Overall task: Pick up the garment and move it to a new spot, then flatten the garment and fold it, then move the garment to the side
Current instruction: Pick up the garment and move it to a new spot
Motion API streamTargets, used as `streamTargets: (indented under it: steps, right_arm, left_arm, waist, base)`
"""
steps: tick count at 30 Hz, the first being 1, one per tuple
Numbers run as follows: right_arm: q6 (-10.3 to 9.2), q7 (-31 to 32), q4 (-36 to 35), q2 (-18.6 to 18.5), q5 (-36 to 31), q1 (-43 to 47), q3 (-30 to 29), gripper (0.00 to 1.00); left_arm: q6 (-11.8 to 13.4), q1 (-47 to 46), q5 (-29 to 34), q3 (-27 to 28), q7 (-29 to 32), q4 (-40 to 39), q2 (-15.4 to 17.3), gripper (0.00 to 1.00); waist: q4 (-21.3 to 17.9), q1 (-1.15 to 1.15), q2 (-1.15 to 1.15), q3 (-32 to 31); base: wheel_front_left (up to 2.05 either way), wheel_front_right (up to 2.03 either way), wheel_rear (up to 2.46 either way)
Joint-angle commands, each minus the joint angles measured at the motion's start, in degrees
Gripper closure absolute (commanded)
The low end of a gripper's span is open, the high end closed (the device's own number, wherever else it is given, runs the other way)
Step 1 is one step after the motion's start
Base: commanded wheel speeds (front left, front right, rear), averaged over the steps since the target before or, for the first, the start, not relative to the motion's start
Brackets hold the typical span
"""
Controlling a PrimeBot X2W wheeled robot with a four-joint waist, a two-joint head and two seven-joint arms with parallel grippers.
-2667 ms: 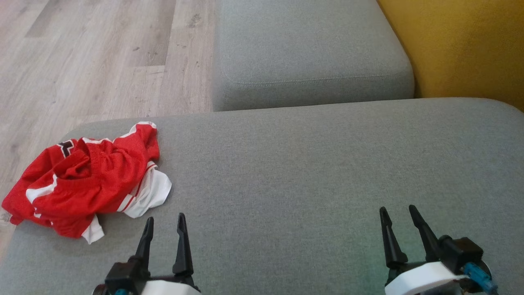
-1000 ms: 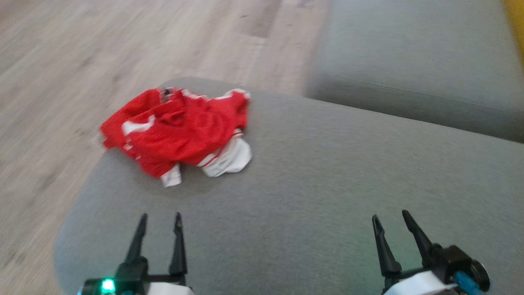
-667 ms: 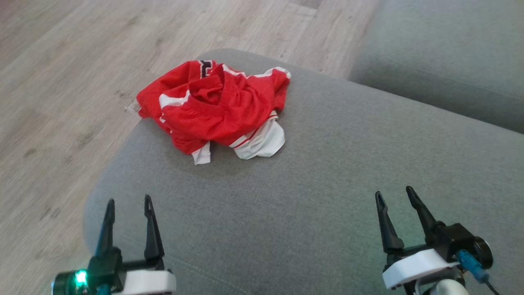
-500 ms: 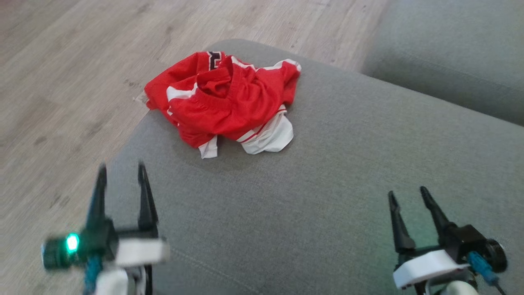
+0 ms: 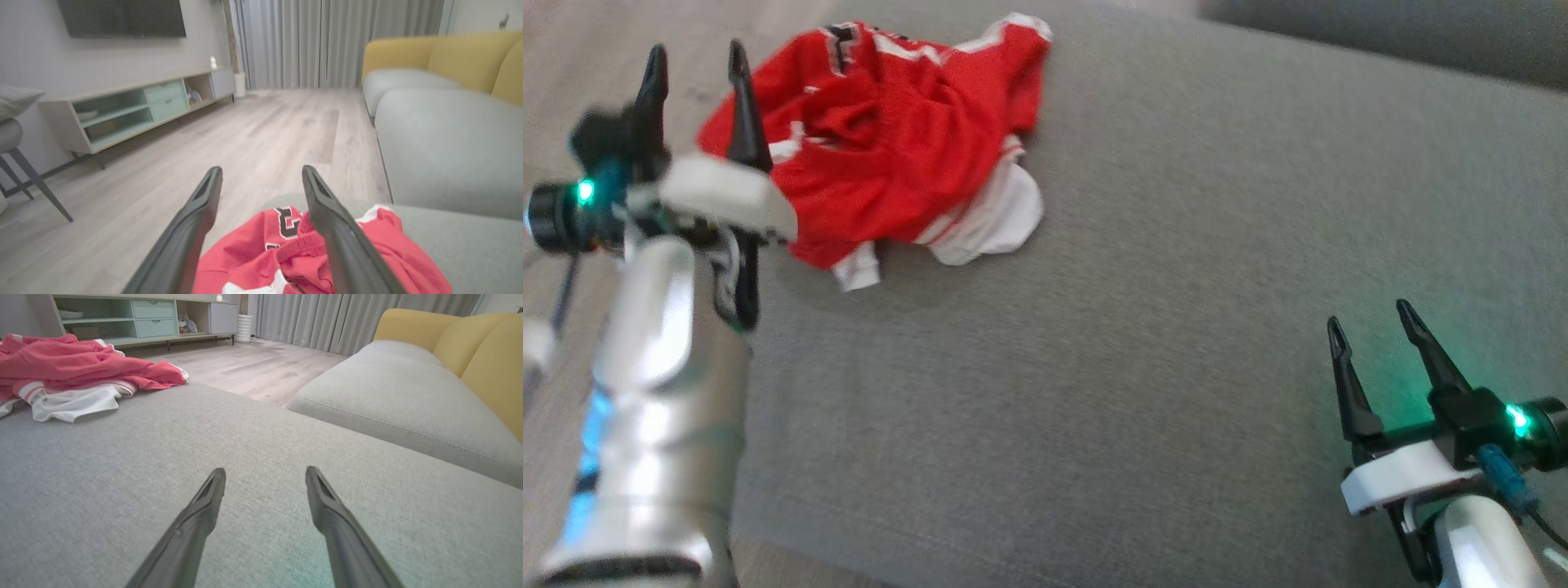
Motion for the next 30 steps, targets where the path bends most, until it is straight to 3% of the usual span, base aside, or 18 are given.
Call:
streamTargets:
  steps: [1, 6, 12, 15, 16, 17, 24, 30]
  right_arm:
    - [0.43, -0.62, -2.07, -1.06, -0.41, -1.96, 2.30, 0.00]
    - [0.43, -0.62, -2.34, -1.57, -0.51, -3.31, 3.05, 0.00]
    - [0.43, -0.62, -2.67, -2.06, -0.63, -3.70, 2.93, 0.00]
    - [0.43, -0.62, -2.89, -2.31, -0.61, -3.59, 2.38, 0.00]
    - [0.43, -0.62, -2.88, -2.30, -0.64, -3.65, 2.26, 0.00]
    - [0.43, -0.62, -2.78, -2.24, -0.67, -3.75, 2.16, 0.00]
    - [0.43, -0.62, -0.98, -0.07, 1.42, -4.93, 3.77, 0.00]
    - [0.43, -0.62, 0.80, 2.69, 5.36, -3.91, 5.71, 0.00]
  left_arm:
    - [-1.32, -5.74, -0.05, 0.73, 4.31, 5.24, 3.70, 0.00]
    - [-1.80, -12.06, 0.57, -0.19, 10.48, 17.02, 5.99, 0.00]
    - [0.52, -15.24, 2.91, -2.13, 16.00, 29.50, 8.97, 0.00]
    - [1.52, -15.45, 3.51, -2.86, 15.21, 32.05, 9.66, 0.00]
    - [2.04, -15.63, 3.66, -2.99, 13.86, 32.24, 9.95, 0.54]
    - [2.42, -15.88, 3.75, -3.11, 12.29, 32.30, 10.16, 1.00]
    - [3.18, -20.90, 6.56, -6.57, -1.11, 30.12, 10.65, 1.00]
    - [2.37, -26.25, 9.54, -10.98, -5.19, 27.73, 8.33, 1.00]
  waist:
    - [-5.31, -0.01, 0.00, 4.80]
    - [-7.92, -0.01, 0.00, 6.85]
    - [-9.83, -0.01, 0.00, 8.43]
    - [-9.82, -0.01, 0.00, 8.86]
    - [-9.74, -0.01, 0.00, 8.92]
    - [-9.61, -0.01, 0.00, 8.92]
    - [-8.73, -0.01, 0.00, 5.36]
    - [-11.19, -0.01, 0.00, -3.32]
  base:
    - [0.00, 0.00, 0.00]
    - [0.00, 0.00, 0.00]
    - [0.00, 0.00, 0.00]
    - [0.00, 0.00, 0.00]
    - [0.00, 0.00, 0.00]
    - [0.00, 0.00, 0.00]
    - [0.00, 0.00, 0.00]
    - [0.00, 0.00, 0.00]
